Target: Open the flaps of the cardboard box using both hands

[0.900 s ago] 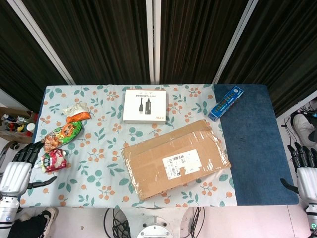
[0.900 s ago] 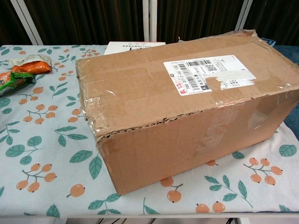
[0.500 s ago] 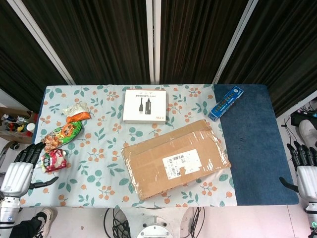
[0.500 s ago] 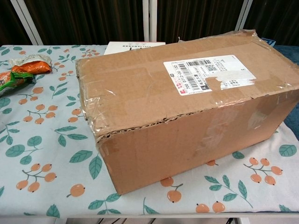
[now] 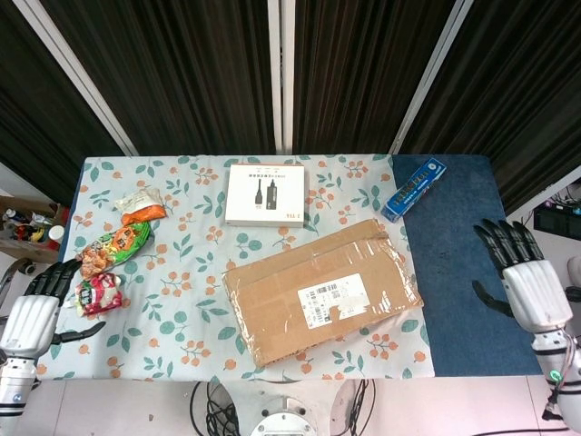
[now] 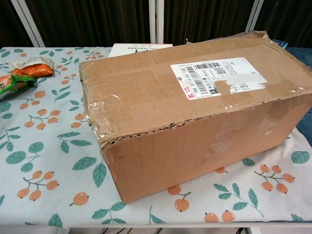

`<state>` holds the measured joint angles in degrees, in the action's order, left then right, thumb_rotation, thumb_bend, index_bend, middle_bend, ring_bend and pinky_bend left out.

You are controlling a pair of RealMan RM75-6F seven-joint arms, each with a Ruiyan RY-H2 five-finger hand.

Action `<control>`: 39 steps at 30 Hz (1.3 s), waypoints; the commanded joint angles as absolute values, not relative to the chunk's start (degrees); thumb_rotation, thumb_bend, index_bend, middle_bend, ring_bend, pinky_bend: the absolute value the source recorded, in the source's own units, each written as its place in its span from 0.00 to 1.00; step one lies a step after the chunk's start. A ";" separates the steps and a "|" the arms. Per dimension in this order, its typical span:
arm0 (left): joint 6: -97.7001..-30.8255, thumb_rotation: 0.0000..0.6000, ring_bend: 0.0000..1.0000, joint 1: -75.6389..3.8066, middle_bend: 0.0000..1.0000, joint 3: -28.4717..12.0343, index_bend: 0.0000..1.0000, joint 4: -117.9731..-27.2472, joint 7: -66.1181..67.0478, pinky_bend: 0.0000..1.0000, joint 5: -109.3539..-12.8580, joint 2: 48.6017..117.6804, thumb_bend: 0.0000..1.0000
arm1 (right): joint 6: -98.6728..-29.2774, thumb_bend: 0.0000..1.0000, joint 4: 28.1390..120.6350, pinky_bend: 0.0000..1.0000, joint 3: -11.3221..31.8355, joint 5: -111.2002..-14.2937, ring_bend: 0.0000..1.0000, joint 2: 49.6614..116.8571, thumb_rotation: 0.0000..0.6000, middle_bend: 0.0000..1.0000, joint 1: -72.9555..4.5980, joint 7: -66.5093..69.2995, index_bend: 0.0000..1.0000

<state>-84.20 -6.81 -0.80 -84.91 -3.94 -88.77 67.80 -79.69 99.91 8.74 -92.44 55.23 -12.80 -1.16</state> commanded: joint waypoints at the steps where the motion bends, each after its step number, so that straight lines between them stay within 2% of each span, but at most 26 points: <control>1: -84.12 0.61 0.07 -6.75 0.07 -0.60 0.05 -84.39 -4.21 0.18 -88.85 67.98 0.02 | -64.35 0.73 110.01 0.00 13.57 -87.36 0.00 50.39 1.00 0.11 -23.73 -6.87 0.01; 6: -84.78 0.61 0.07 -6.44 0.07 -0.70 0.05 -84.11 -4.76 0.18 -88.81 67.68 0.02 | -50.15 0.88 111.87 0.00 16.47 -76.87 0.00 52.64 1.00 0.13 -34.58 -15.48 0.08; 9: -84.91 0.61 0.07 -6.31 0.07 -0.74 0.05 -84.04 -5.01 0.18 -88.65 67.35 0.02 | -44.94 0.94 111.15 0.00 16.99 -69.76 0.00 55.55 1.00 0.14 -39.78 -19.31 0.10; 12: -85.01 0.60 0.07 -6.25 0.07 -0.80 0.05 -83.93 -5.27 0.18 -88.59 67.24 0.02 | -42.65 0.97 110.43 0.00 16.65 -64.22 0.00 57.79 1.00 0.15 -43.44 -22.33 0.11; 26: -84.43 0.61 0.07 -6.73 0.07 -1.02 0.05 -83.52 -5.79 0.18 -88.52 67.31 0.02 | -43.28 1.00 109.87 0.00 12.38 -55.31 0.00 61.80 1.00 0.30 -49.73 -27.38 0.31; 34: -84.36 0.61 0.07 -6.73 0.07 -0.98 0.05 -83.93 -5.27 0.18 -88.46 67.18 0.02 | -47.31 1.00 110.39 0.00 11.78 -58.89 0.01 61.52 1.00 0.42 -48.55 -24.53 0.49; 39: -84.26 0.61 0.07 -6.84 0.07 -0.90 0.05 -84.33 -4.83 0.18 -88.64 67.23 0.02 | -49.22 1.00 111.68 0.00 11.12 -62.44 0.03 59.75 1.00 0.45 -46.97 -22.37 0.54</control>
<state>-84.27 -6.84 -0.91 -84.34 -4.83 -88.63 67.22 -48.62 111.13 11.41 -61.62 60.39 -47.54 -23.05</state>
